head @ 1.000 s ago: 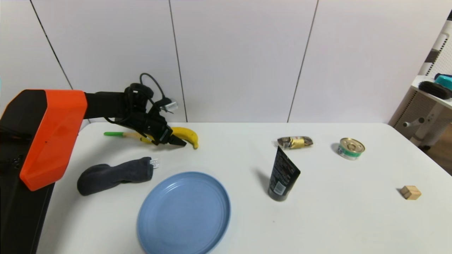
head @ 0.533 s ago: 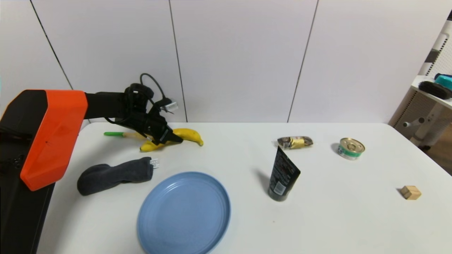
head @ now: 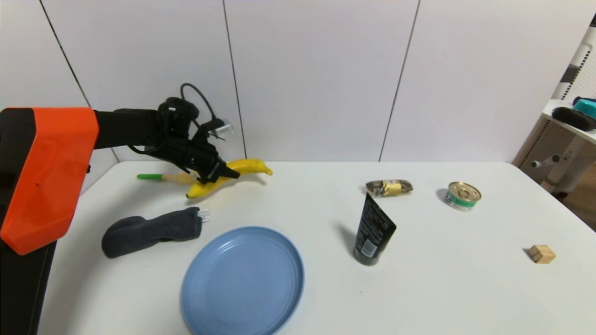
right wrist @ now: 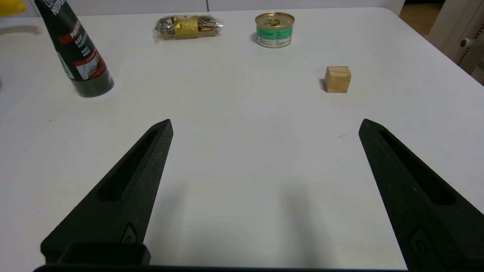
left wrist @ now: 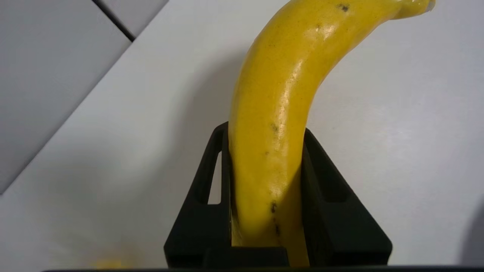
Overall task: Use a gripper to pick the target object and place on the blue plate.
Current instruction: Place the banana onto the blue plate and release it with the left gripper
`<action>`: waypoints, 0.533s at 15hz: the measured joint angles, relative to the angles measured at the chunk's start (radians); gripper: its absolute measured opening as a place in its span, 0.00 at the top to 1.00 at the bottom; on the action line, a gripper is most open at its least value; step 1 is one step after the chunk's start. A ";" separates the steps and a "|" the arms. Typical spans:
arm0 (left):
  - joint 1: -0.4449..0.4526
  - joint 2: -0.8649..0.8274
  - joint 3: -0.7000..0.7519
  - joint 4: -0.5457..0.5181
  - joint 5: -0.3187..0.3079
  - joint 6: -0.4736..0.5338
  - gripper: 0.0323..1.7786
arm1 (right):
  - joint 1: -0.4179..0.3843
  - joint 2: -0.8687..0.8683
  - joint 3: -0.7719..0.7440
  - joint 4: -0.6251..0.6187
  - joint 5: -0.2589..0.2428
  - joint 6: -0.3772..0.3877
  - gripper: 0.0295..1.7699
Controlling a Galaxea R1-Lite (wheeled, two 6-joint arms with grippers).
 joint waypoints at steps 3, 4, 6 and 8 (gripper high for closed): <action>-0.032 -0.106 0.016 0.084 0.000 0.006 0.72 | 0.000 0.000 0.000 0.000 0.000 0.000 0.04; -0.046 -0.157 0.037 0.124 0.001 0.017 0.72 | 0.000 0.000 0.000 0.000 0.000 0.000 0.04; -0.078 -0.263 0.116 0.186 0.011 0.042 0.72 | 0.000 0.000 0.000 0.000 0.000 0.000 0.04; -0.116 -0.381 0.263 0.203 0.025 0.062 0.72 | 0.000 0.000 0.000 0.000 0.000 0.000 0.04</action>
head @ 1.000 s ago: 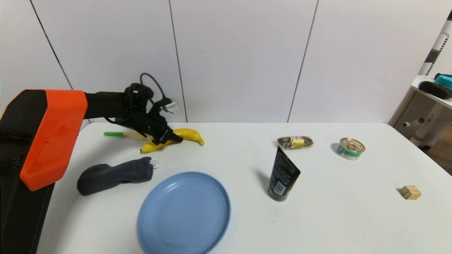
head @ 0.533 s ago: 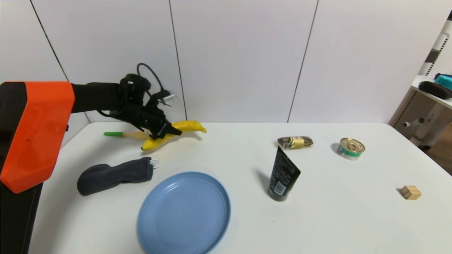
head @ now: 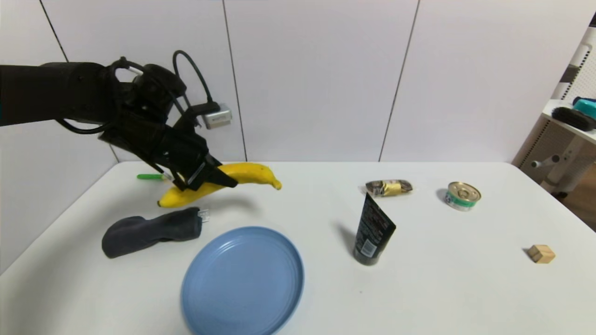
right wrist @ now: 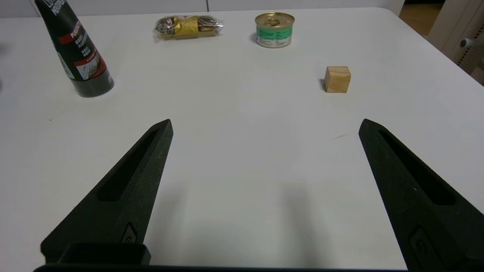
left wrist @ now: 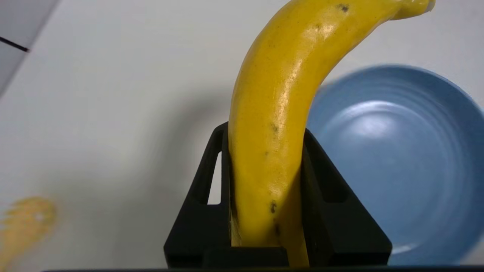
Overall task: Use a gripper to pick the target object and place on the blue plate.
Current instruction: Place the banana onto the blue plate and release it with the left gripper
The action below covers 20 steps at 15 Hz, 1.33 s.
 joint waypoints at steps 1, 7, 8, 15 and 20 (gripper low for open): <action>-0.018 -0.060 0.085 -0.007 0.003 0.014 0.72 | 0.000 0.000 0.000 0.000 0.000 0.001 0.04; -0.119 -0.297 0.525 -0.225 0.011 0.061 0.72 | 0.000 0.000 0.000 0.000 0.000 0.000 0.04; -0.138 -0.317 0.595 -0.278 0.010 0.062 0.72 | 0.000 0.000 0.000 0.000 0.000 0.000 0.04; -0.280 -0.230 0.773 -0.554 0.055 0.061 0.72 | 0.000 0.000 0.000 0.000 0.000 0.001 0.04; -0.304 -0.161 0.753 -0.557 0.088 0.057 0.42 | 0.000 0.000 0.000 0.000 0.000 0.001 0.04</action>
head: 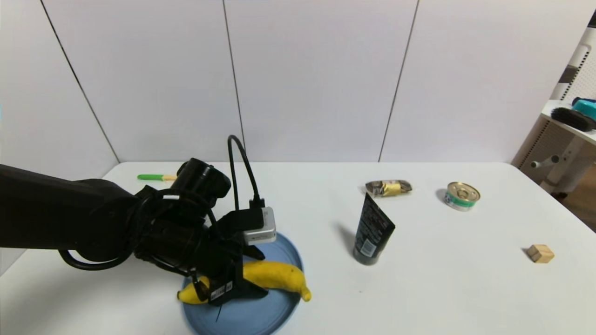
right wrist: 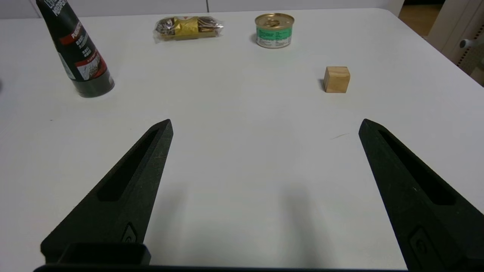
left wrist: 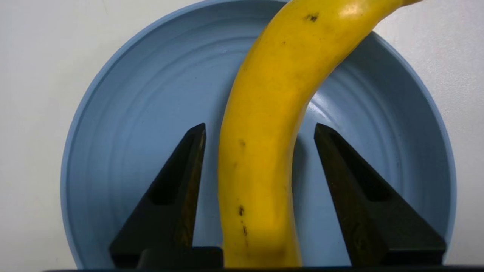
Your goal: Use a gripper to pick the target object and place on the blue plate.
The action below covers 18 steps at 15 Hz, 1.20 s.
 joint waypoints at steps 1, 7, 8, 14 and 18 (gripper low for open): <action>0.001 0.004 -0.001 0.000 0.000 -0.001 0.37 | 0.000 0.000 0.000 0.000 0.000 -0.001 0.04; 0.004 -0.158 -0.051 0.109 0.030 -0.037 0.19 | 0.000 0.000 0.000 0.000 0.000 0.000 0.04; 0.004 -0.231 -0.056 0.156 0.037 -0.051 0.18 | 0.000 0.000 0.000 0.000 0.000 -0.001 0.04; 0.160 -0.769 0.066 0.315 0.047 -0.182 0.10 | 0.000 0.000 0.000 0.000 0.000 -0.001 0.04; 0.371 -1.090 0.317 0.135 0.044 -0.389 0.08 | 0.000 0.000 0.000 0.000 0.000 -0.001 0.04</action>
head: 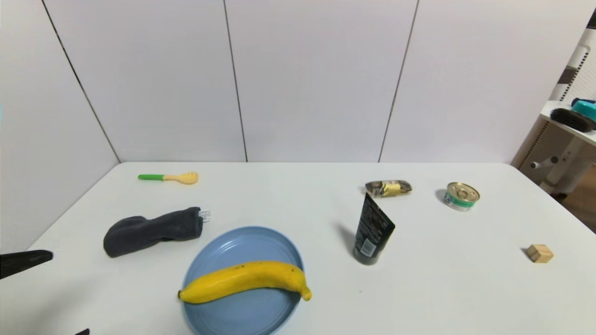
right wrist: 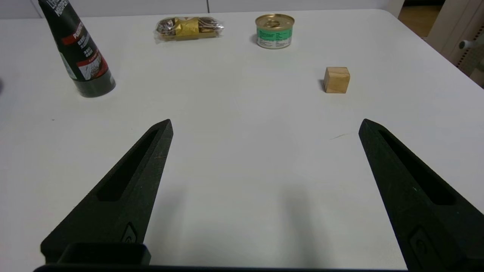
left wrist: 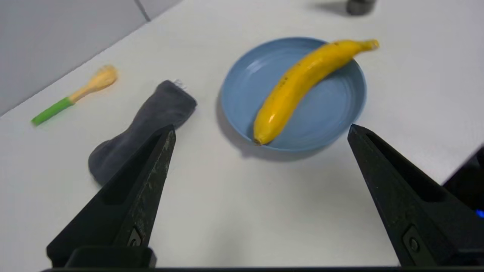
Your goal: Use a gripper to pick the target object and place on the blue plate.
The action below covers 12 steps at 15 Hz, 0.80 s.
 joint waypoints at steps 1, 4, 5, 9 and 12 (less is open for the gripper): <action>0.041 -0.072 0.059 -0.057 0.000 -0.063 0.07 | 0.000 0.000 0.000 0.000 0.000 0.000 0.04; 0.114 -0.264 0.197 -0.165 0.003 -0.203 0.06 | 0.000 0.000 0.000 0.000 0.000 0.000 0.04; 0.122 -0.318 0.234 -0.175 0.009 -0.222 0.06 | 0.000 0.000 0.000 0.000 0.000 0.000 0.04; 0.149 -0.487 0.388 -0.182 0.124 -0.254 0.06 | 0.000 0.000 0.000 0.000 0.000 0.000 0.04; 0.156 -0.606 0.512 -0.183 0.220 -0.259 0.05 | 0.000 0.000 0.000 0.000 0.000 0.001 0.04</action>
